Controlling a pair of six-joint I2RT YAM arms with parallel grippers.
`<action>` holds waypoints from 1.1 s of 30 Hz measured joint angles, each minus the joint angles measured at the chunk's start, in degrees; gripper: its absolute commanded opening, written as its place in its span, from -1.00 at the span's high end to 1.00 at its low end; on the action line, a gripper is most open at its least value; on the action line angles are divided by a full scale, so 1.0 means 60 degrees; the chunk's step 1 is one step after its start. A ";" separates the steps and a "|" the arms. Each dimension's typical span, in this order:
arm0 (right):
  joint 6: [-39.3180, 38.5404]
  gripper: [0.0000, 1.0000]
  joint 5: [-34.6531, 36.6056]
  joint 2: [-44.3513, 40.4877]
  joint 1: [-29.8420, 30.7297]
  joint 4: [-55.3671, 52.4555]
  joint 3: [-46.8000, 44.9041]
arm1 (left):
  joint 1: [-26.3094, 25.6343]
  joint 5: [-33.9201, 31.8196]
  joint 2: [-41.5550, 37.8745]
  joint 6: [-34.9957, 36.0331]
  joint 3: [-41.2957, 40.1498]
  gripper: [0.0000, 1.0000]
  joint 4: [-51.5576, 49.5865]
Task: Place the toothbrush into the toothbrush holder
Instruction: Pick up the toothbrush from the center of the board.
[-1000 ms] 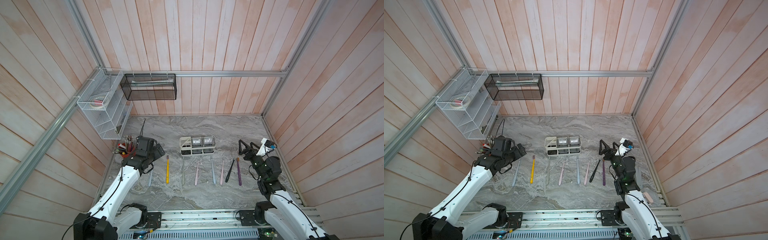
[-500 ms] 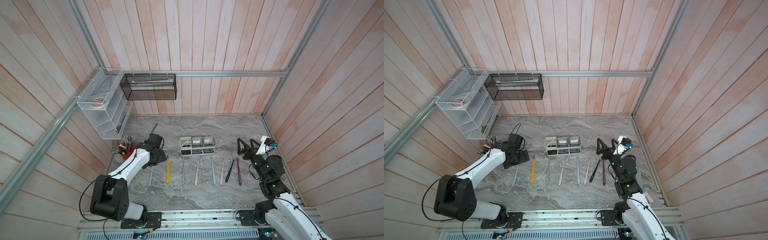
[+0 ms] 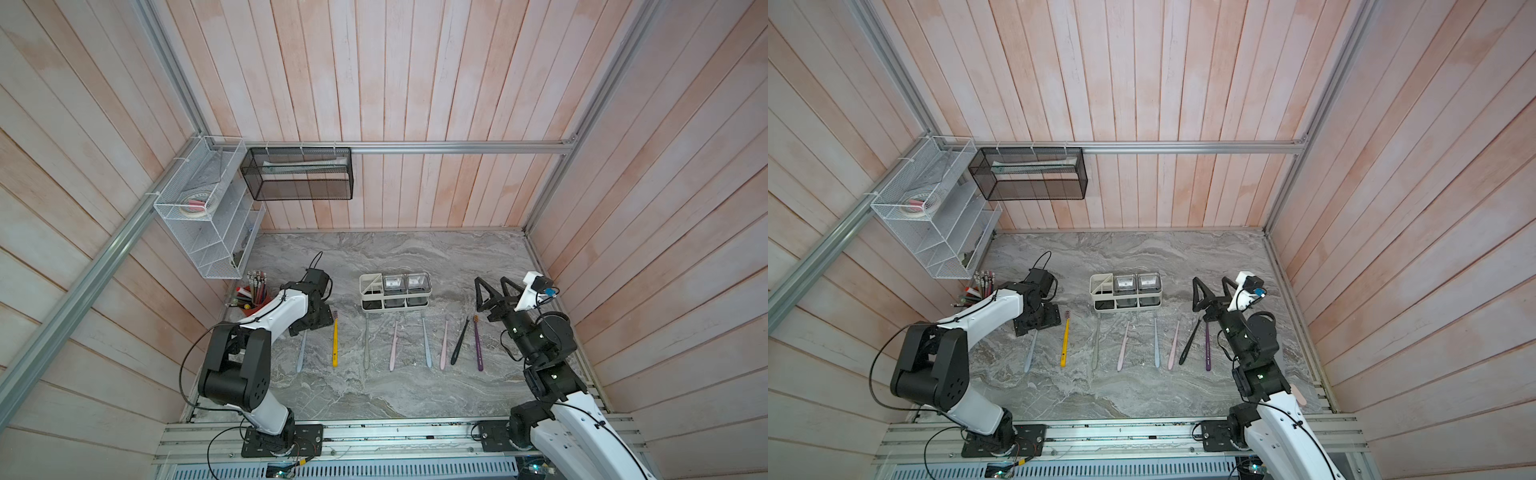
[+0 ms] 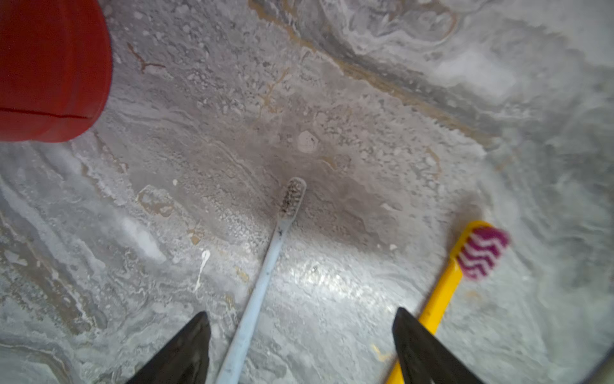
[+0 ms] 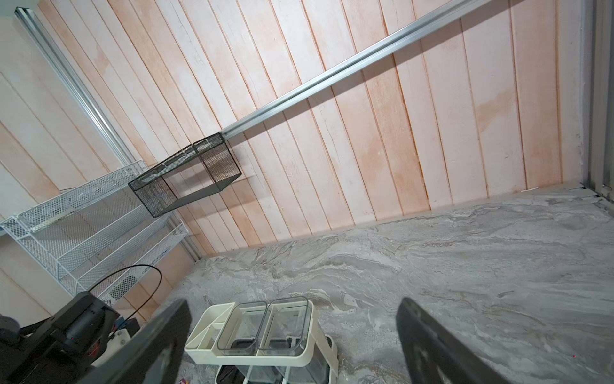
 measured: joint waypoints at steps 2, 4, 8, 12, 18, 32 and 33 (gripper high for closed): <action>-0.0047 -0.96 -0.0029 -0.0098 0.0069 -0.0047 0.0033 | 0.0182 0.0000 0.0204 0.0084 0.0007 -0.60 0.0117; -0.0080 -0.96 -0.0055 -0.0175 0.0138 -0.0051 0.0036 | 0.0397 0.0058 0.0310 0.0171 0.0036 -0.56 0.0226; -0.0127 -0.96 -0.0095 -0.0215 0.0335 -0.0051 0.0036 | 0.0765 0.0142 0.0539 0.0295 0.0353 -0.43 0.0357; -0.0168 -0.96 -0.0095 -0.0160 0.0550 -0.0055 0.0084 | 0.0736 0.0321 0.0656 0.0430 0.0568 -0.42 0.0572; -0.0259 -0.96 -0.0051 -0.0011 0.0940 -0.0025 0.0149 | 0.0710 0.0284 0.1177 0.0543 0.0834 -0.35 0.0634; -0.0627 -0.96 0.0382 0.0142 0.1632 -0.0058 0.0215 | 0.0714 0.0102 0.1362 0.0725 0.0831 0.03 0.0667; -0.0645 -0.96 0.0415 0.0138 0.1661 -0.0058 0.0219 | 0.0714 0.0098 0.1377 0.0736 0.0831 0.04 0.0670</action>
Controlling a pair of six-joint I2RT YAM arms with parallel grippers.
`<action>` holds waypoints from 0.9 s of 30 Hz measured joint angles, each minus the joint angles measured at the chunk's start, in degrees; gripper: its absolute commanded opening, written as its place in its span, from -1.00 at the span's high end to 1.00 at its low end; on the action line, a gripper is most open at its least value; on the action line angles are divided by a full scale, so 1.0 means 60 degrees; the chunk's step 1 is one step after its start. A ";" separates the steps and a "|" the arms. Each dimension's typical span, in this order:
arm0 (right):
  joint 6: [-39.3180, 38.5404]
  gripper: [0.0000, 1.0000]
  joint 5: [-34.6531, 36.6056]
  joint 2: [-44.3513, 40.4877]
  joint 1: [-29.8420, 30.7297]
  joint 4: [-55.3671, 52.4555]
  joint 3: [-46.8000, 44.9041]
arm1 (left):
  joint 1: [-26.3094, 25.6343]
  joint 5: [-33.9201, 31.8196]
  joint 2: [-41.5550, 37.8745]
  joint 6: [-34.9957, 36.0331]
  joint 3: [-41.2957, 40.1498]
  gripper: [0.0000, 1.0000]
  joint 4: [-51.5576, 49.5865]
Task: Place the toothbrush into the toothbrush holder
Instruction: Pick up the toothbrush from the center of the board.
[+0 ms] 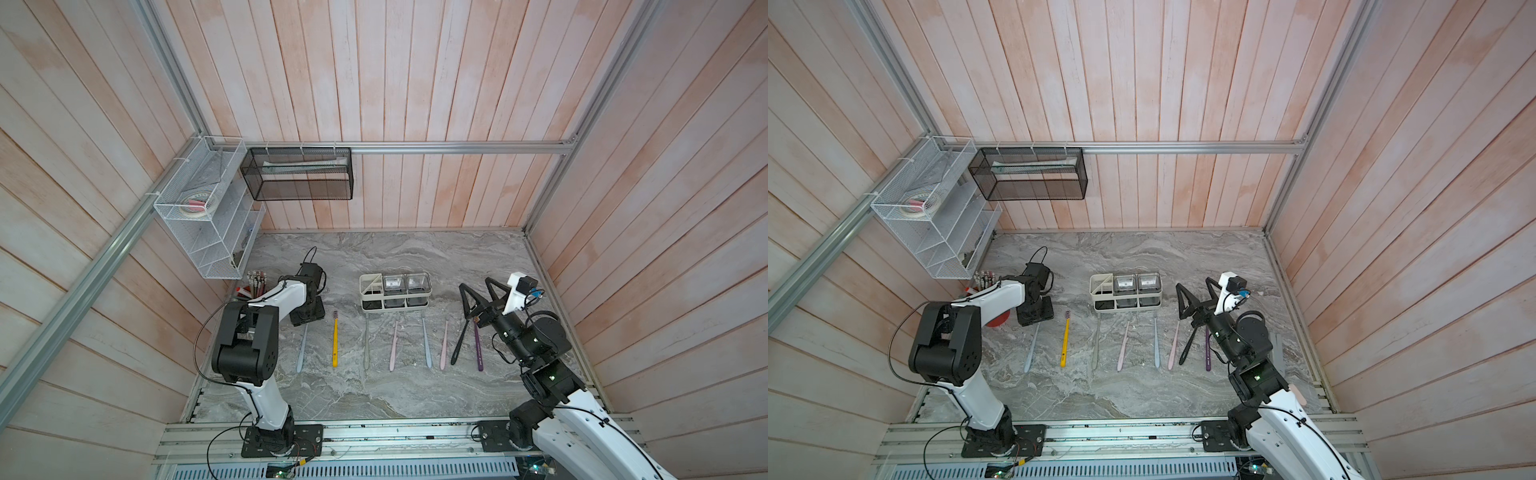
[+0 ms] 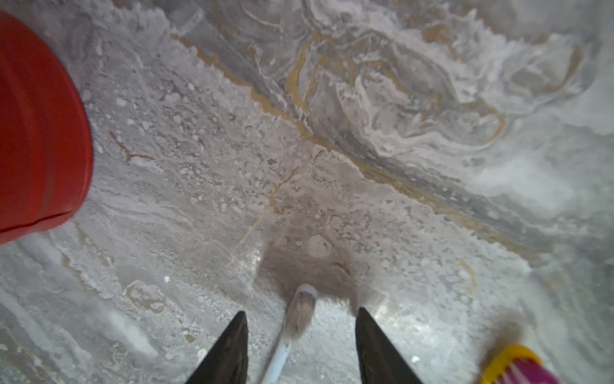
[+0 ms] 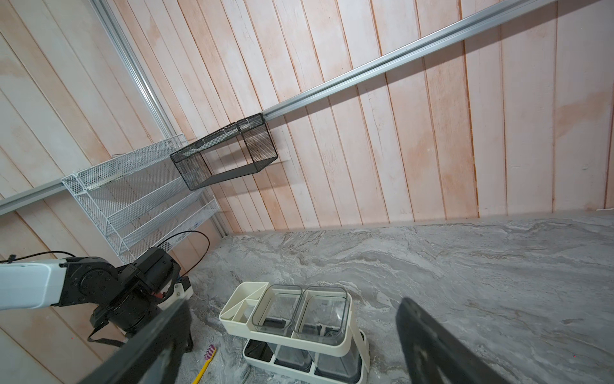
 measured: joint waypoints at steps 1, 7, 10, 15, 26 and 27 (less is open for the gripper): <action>-0.0004 -0.96 0.0026 0.0000 0.0018 0.0000 0.0000 | 0.0000 -0.0018 0.0004 0.0007 0.0000 0.05 0.0000; -0.0004 -0.96 0.0102 -0.0015 0.0164 -0.0004 0.0047 | 0.0000 -0.0175 0.0131 0.0015 0.0007 0.13 0.0004; -0.0004 -0.96 0.0149 -0.0015 0.0280 -0.0007 0.0087 | 0.0000 -0.0208 0.0149 0.0029 0.0015 0.20 0.0033; -0.0007 -0.96 0.0255 -0.0015 0.0495 -0.0011 0.0113 | 0.0000 -0.0211 0.0295 0.0040 0.0160 0.45 0.0018; -0.0011 -0.96 0.0532 -0.0007 0.0874 -0.0011 0.0113 | 0.0018 -0.0200 0.0375 0.0029 0.0244 0.59 0.0051; -0.0011 -0.96 0.0543 -0.0004 0.0907 -0.0011 0.0113 | 0.0018 -0.0200 0.0375 0.0033 0.0244 0.62 0.0055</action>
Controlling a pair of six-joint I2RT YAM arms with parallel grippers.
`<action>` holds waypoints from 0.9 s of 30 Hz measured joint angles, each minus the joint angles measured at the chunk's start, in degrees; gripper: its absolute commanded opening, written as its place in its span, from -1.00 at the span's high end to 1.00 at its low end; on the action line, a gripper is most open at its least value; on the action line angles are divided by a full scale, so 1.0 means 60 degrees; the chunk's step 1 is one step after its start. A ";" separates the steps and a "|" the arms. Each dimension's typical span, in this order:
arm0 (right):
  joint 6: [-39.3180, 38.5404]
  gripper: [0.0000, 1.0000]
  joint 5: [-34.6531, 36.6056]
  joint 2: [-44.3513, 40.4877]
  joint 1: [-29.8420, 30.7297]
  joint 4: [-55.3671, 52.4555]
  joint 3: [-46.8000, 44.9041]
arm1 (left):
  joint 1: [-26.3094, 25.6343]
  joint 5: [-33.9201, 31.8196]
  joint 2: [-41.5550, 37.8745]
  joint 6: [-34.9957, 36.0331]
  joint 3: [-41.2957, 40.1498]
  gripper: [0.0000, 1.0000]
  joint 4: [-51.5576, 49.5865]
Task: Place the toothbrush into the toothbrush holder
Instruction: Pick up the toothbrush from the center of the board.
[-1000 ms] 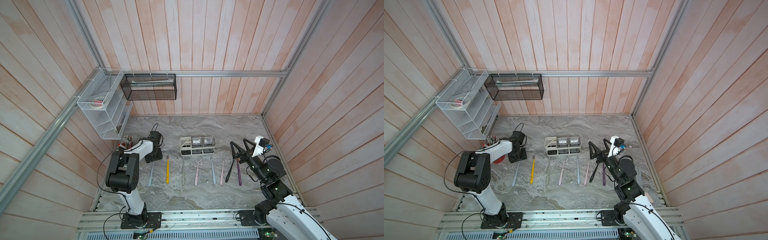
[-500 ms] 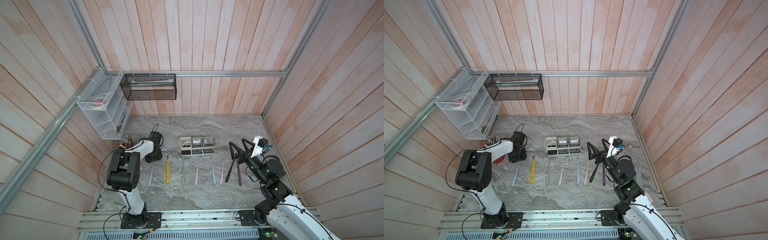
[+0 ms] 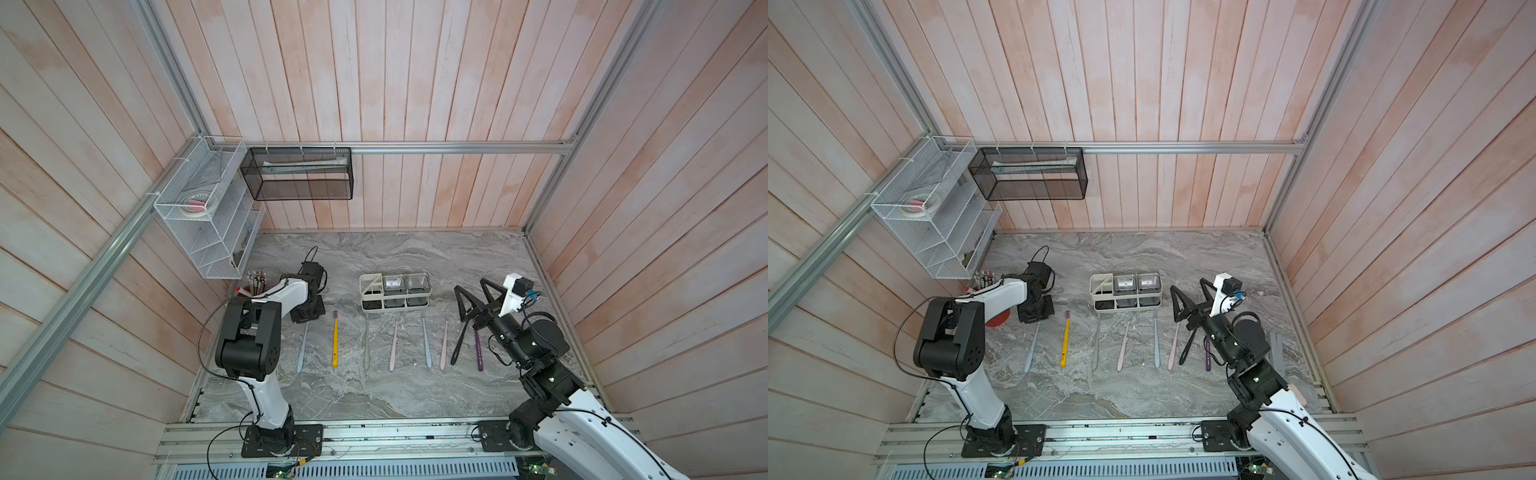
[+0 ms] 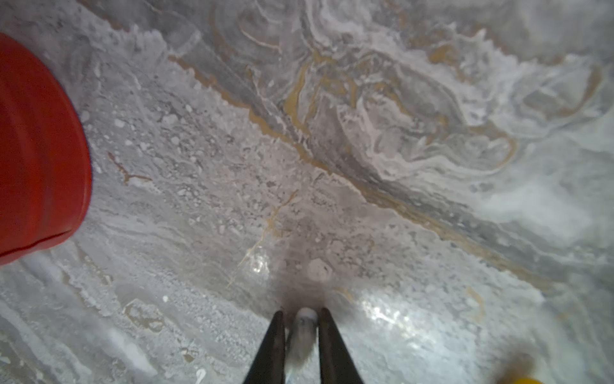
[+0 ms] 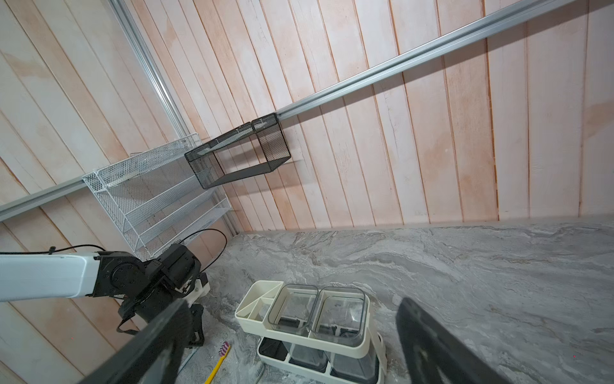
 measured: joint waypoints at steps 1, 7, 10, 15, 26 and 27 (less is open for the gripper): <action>0.0000 -0.96 0.0033 0.0011 0.0047 0.0000 0.0000 | 0.0000 0.0000 0.0004 -0.0004 0.0000 0.64 0.0000; 0.0004 -0.96 0.0204 0.0168 0.0342 0.0000 0.0007 | 0.0007 0.0000 0.0004 -0.0018 0.0000 0.75 0.0011; 0.0007 -0.96 0.0284 0.0372 0.0514 -0.0029 0.0033 | 0.0029 -0.0004 0.0007 -0.0018 0.0000 0.82 0.0011; 0.0047 -0.96 0.0455 0.0831 0.0958 -0.0029 0.0040 | 0.0036 -0.0007 0.0007 -0.0018 0.0000 1.00 0.0011; 0.0280 -0.96 0.0477 0.3348 0.3169 -0.0135 0.0954 | -0.0601 -0.0962 -0.1738 -0.0131 0.0273 1.00 -0.0637; 0.0321 -0.96 0.0397 0.3552 0.3319 -0.0102 0.1035 | -0.0801 -0.1082 -0.2033 -0.0168 0.0437 1.00 -0.0732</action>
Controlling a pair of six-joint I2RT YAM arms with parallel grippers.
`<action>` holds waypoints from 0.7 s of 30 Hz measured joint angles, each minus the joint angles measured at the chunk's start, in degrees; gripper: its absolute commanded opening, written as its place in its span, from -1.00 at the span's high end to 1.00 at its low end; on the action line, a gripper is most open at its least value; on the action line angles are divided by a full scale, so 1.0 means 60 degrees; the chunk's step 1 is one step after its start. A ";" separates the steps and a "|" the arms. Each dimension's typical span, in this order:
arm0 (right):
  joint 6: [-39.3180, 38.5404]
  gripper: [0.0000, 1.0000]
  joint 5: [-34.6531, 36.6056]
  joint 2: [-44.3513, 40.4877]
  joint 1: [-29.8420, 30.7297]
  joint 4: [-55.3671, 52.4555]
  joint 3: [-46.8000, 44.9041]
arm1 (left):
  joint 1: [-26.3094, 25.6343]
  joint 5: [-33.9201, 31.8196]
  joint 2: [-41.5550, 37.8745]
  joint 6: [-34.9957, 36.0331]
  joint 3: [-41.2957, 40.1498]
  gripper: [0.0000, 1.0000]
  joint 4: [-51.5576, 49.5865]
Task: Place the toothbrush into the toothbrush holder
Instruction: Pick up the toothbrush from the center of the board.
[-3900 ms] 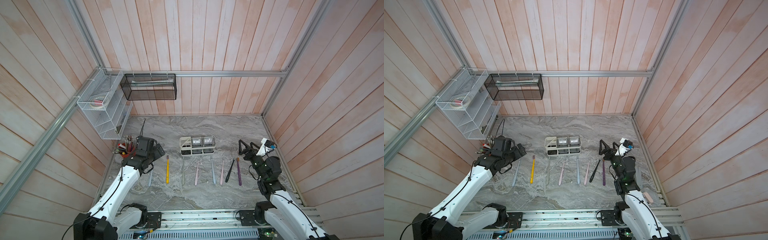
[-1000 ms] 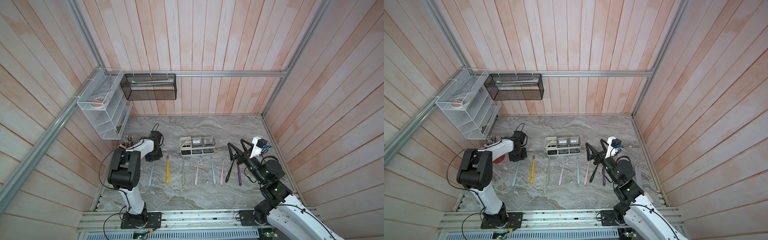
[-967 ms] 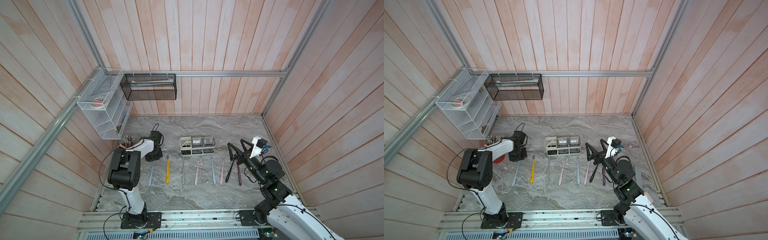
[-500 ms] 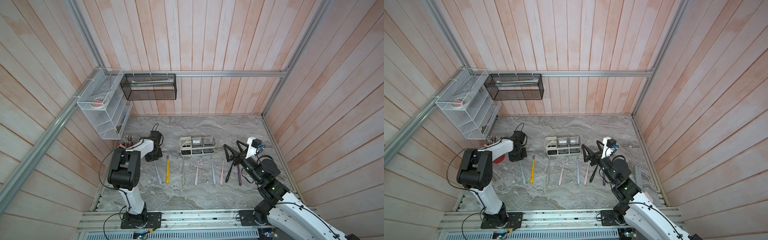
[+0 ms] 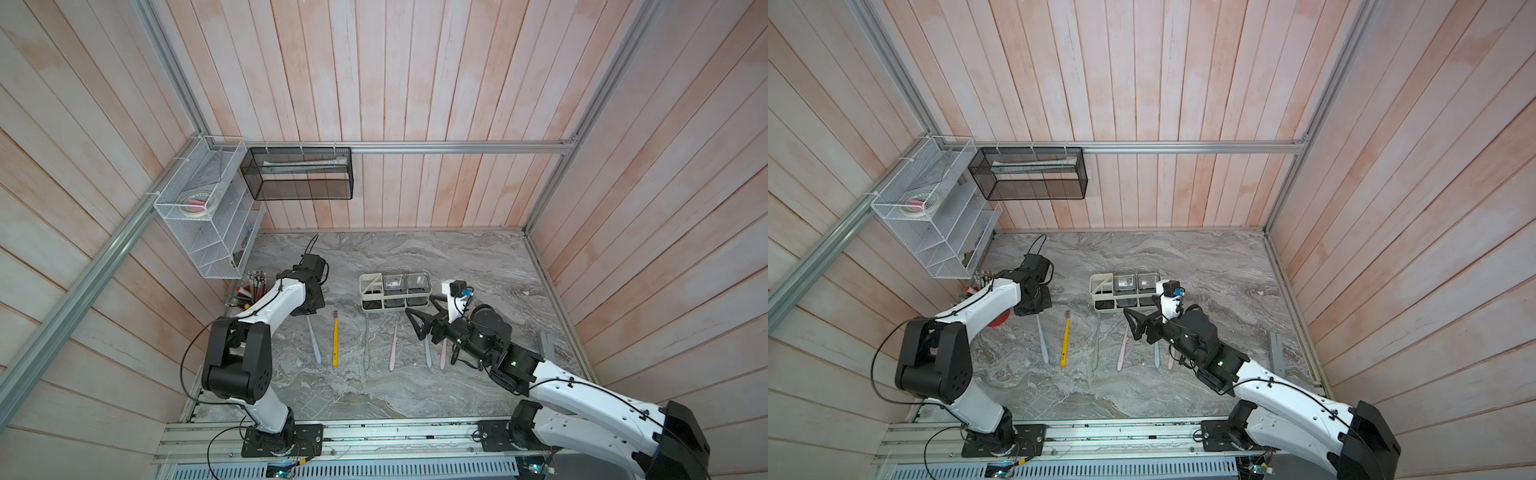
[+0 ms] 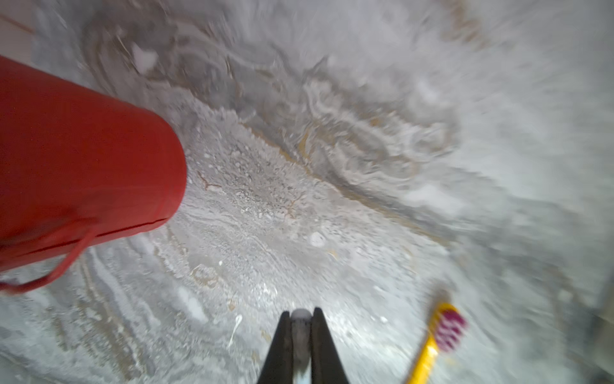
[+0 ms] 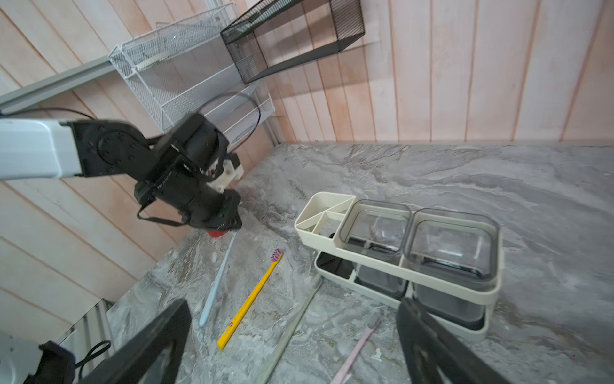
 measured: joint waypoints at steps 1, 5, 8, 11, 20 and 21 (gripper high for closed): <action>0.0066 -0.96 -0.0135 0.0262 0.0135 0.0084 0.0098 | -0.0259 -0.0164 -0.0328 -0.0062 0.0237 1.00 -0.0117; 0.0328 -0.96 -0.0860 0.1053 0.0375 0.0623 0.0310 | -0.1304 -0.0517 -0.1224 -0.0401 0.1126 1.00 -0.0557; 0.0488 -0.92 -0.1566 0.1486 0.0408 0.1129 0.0313 | -0.2076 -0.0663 -0.1617 -0.0758 0.1683 1.00 -0.1024; 0.0565 -0.91 -0.2146 0.1789 0.0408 0.1617 0.0313 | -0.2827 -0.0678 -0.1796 -0.1126 0.2222 1.00 -0.1512; 0.0831 -0.87 -0.3377 0.2674 0.0408 0.2459 0.0368 | -0.5034 -0.0641 -0.1665 -0.2124 0.3268 1.00 -0.2200; 0.0903 -0.85 -0.3501 0.2783 0.0408 0.2521 0.0368 | -0.5191 -0.0637 -0.1599 -0.2197 0.3337 1.00 -0.2208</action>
